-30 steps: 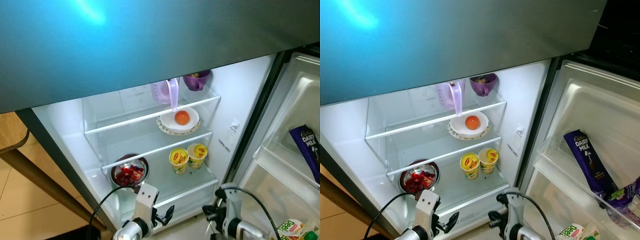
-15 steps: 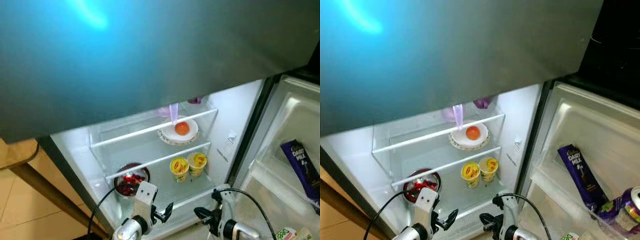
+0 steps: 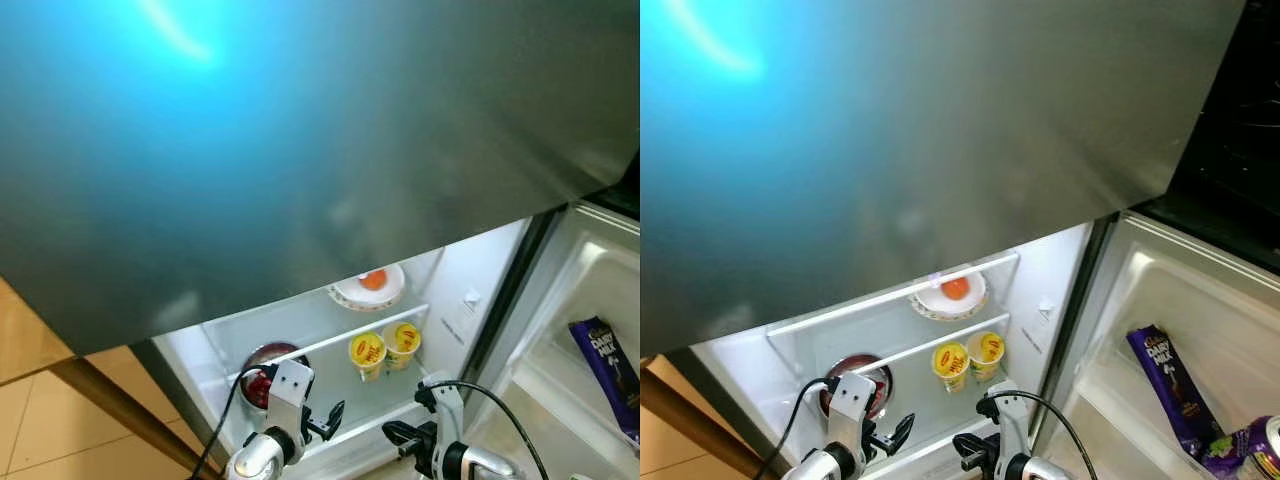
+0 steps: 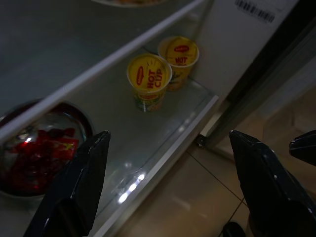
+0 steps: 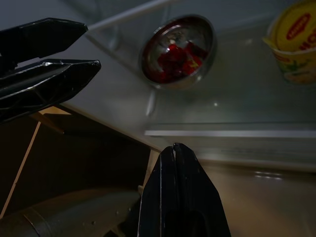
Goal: Restocking fridge
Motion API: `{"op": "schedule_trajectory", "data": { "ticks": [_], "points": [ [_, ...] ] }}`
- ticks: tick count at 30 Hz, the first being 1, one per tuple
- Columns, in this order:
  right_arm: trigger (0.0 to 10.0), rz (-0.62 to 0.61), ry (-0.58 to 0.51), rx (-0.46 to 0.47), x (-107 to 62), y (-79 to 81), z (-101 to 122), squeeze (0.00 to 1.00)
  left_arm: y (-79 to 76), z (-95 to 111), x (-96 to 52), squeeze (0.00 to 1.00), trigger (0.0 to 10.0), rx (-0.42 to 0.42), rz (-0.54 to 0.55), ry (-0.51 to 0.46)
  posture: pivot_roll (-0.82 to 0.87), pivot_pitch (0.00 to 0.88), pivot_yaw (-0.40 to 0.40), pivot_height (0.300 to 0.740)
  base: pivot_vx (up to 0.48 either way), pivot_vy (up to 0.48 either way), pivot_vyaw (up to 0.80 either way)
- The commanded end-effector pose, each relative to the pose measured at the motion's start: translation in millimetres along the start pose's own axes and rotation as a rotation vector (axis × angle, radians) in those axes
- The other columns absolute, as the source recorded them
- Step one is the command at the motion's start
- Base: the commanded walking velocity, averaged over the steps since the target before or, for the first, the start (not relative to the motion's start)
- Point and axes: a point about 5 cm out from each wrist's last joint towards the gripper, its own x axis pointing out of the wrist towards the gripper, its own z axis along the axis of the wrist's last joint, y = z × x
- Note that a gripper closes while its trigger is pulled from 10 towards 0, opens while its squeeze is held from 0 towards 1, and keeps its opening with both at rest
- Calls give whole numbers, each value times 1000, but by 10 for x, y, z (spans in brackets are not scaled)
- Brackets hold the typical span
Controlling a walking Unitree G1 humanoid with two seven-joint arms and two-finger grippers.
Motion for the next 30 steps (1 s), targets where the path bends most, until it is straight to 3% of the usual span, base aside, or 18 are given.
{"op": "schedule_trajectory", "data": {
  "ticks": [1,8,17,21,22,26,30],
  "points": [
    [10000,5,6,4,-6,10,-34,0,-30,-34,-1,0,10000,0,-4,13,-57,5,23,686,0,0,0],
    [10000,15,11,6,-13,19,-58,0,-50,-107,-28,0,10000,-10,-23,48,-57,5,23,715,0,0,0],
    [10000,-30,79,-9,-84,-30,-183,0,-205,-331,-103,0,10000,-13,-144,174,-61,0,20,740,0,0,0],
    [10000,-76,119,-19,-123,-67,-247,0,-195,-399,-142,0,10000,-5,-145,215,-61,0,20,740,0,0,0],
    [10000,-121,179,-31,-179,-100,-350,0,-146,-495,-211,0,10000,-11,-117,268,-64,0,16,740,0,0,0],
    [10000,-146,236,-47,-239,-117,-459,0,-96,-594,-293,0,10000,-16,-89,323,-66,0,15,740,0,0,0],
    [10000,-206,295,-49,-325,-154,-586,0,-15,-743,-433,0,10000,-69,-34,400,-66,0,15,740,0,0,0]
  ]
}}
